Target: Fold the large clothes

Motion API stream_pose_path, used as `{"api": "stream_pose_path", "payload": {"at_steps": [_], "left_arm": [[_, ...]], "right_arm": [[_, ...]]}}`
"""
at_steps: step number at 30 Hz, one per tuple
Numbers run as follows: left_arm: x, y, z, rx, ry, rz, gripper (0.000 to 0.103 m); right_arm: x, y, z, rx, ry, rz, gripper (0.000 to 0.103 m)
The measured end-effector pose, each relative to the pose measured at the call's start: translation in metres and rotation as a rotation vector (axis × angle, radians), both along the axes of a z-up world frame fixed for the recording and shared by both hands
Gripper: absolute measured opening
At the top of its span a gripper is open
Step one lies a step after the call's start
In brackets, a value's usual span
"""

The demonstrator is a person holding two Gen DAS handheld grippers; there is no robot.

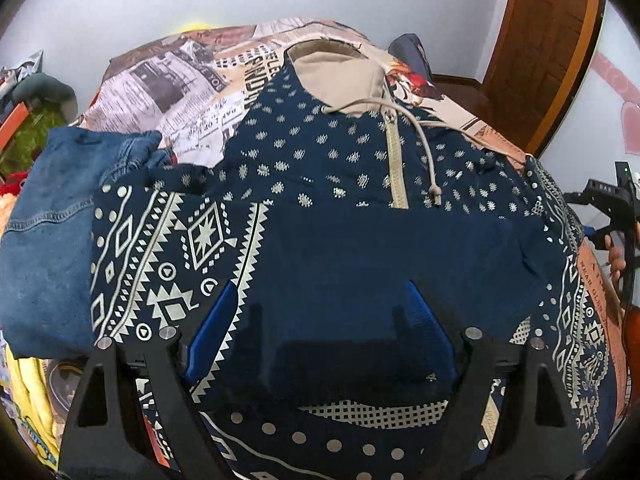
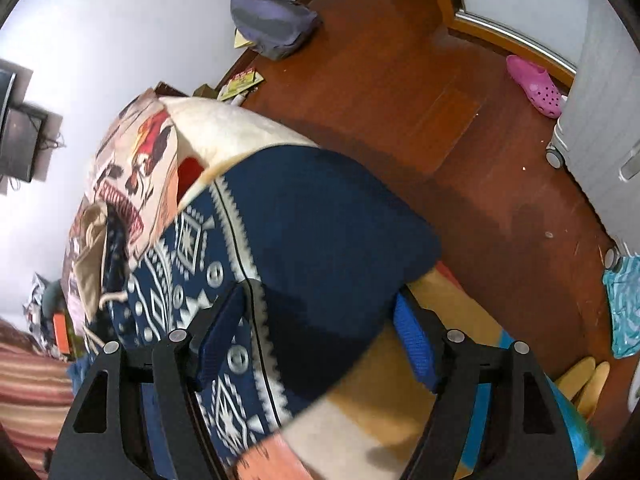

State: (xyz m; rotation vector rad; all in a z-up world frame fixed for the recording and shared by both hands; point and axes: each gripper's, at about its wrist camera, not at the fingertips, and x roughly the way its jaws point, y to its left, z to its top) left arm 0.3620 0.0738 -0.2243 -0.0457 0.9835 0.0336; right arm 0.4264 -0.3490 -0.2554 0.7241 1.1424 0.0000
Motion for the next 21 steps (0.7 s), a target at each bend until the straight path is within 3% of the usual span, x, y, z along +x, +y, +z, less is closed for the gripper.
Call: {"api": "stream_pose_path", "payload": {"at_steps": [2, 4, 5, 7, 12, 21], "left_arm": [[0.0, 0.001, -0.002, -0.008, 0.004, 0.004, 0.085], [-0.001, 0.002, -0.002, -0.011, 0.004, 0.005, 0.085], [-0.002, 0.002, -0.001, -0.009, 0.002, 0.005, 0.085], [-0.006, 0.003, 0.002, 0.004, -0.008, 0.005, 0.085], [-0.019, 0.006, 0.015, 0.026, -0.032, 0.003, 0.085], [-0.044, 0.018, 0.036, 0.016, -0.078, 0.032, 0.085]], "right_arm": [[0.003, 0.002, 0.002, -0.017, -0.006, -0.013, 0.063], [0.006, 0.005, 0.006, -0.028, -0.024, -0.019, 0.041], [0.008, 0.007, 0.008, -0.036, -0.032, -0.026, 0.035], [0.008, 0.013, 0.017, -0.064, -0.059, -0.021, 0.009], [-0.006, 0.035, 0.06, -0.144, -0.18, 0.059, 0.008], [-0.051, 0.091, 0.148, -0.126, -0.413, 0.24, 0.007]]}}
